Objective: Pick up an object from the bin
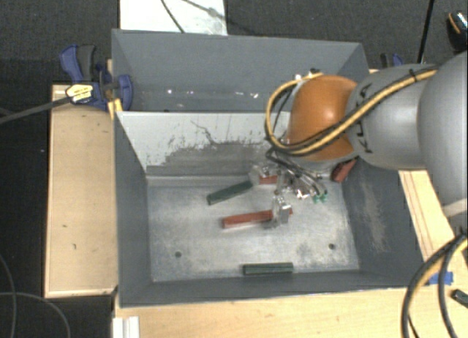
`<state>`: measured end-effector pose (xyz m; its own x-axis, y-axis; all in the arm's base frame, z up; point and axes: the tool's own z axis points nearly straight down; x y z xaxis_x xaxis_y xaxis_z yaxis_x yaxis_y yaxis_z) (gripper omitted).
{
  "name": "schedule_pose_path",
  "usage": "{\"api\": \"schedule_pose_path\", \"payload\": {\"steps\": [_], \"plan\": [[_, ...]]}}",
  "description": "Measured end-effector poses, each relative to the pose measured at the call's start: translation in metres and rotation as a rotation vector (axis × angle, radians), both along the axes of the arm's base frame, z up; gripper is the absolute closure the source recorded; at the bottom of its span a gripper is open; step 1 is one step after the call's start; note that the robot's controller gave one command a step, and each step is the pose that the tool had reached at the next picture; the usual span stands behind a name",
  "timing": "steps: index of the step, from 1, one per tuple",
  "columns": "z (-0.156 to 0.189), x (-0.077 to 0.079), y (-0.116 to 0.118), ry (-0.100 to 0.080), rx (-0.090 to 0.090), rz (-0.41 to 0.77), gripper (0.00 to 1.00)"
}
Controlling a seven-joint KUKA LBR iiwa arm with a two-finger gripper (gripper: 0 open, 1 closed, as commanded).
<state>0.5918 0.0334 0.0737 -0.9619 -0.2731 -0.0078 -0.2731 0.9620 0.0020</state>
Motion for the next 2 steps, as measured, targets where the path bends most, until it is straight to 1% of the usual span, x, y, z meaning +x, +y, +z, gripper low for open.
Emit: {"api": "schedule_pose_path", "payload": {"steps": [1,2], "plan": [[-0.001,-0.001,-0.004,0.003,-0.003,-0.003,1.0],[0.151,-0.005,0.012,-0.004,-0.003,-0.026,1.0]]}}
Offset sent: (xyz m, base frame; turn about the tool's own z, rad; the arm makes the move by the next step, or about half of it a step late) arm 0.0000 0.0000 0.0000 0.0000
